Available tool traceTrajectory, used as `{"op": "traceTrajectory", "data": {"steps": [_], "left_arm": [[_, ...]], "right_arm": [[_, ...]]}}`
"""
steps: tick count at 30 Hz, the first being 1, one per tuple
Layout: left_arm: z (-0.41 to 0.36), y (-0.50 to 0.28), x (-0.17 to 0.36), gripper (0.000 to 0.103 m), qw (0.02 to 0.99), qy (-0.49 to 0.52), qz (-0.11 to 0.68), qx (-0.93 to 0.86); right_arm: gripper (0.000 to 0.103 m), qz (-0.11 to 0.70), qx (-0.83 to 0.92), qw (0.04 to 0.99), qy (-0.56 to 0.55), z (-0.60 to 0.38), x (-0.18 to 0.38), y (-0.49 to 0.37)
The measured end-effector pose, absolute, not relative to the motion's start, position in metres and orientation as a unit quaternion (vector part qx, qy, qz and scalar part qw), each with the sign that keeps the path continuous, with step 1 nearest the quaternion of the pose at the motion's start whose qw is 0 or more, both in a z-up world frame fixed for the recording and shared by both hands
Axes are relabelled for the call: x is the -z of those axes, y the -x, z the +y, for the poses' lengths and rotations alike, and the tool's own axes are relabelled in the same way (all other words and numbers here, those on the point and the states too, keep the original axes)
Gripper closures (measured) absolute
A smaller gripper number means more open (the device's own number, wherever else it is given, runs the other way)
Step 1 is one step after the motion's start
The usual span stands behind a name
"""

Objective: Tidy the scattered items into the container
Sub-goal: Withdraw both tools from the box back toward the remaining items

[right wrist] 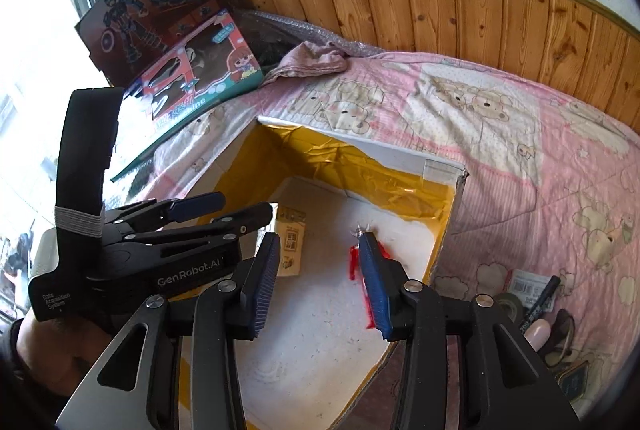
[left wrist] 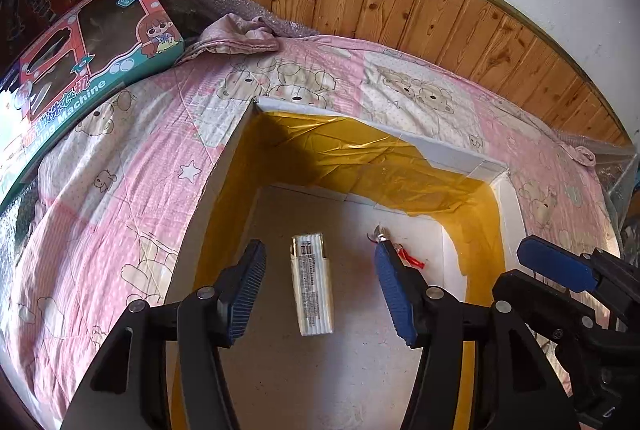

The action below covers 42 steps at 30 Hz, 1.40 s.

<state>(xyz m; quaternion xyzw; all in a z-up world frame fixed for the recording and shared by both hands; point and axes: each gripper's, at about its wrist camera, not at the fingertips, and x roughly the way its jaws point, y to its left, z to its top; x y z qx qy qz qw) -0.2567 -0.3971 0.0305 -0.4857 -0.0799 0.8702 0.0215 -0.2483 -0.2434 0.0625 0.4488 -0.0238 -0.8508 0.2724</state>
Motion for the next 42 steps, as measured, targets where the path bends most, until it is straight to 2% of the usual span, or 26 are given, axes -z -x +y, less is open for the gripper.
{"op": "traceTrajectory", "data": {"steps": [15, 25, 42], "left_arm": [[-0.376, 0.194, -0.075, 0.045, 0.04, 0.442, -0.041, -0.895], [-0.382, 0.147, -0.086, 0.045, 0.031, 0.432, -0.05, -0.9], [-0.348, 0.06, -0.102, 0.045, 0.061, 0.419, -0.057, -0.904]], "right_arm": [[0.059, -0.025, 0.838, 0.31, -0.448, -0.252, -0.065, 0.187], [0.059, -0.019, 0.843, 0.322, -0.431, -0.25, -0.081, 0.139], [0.059, -0.074, 0.847, 0.33, -0.41, -0.197, -0.08, 0.056]]}}
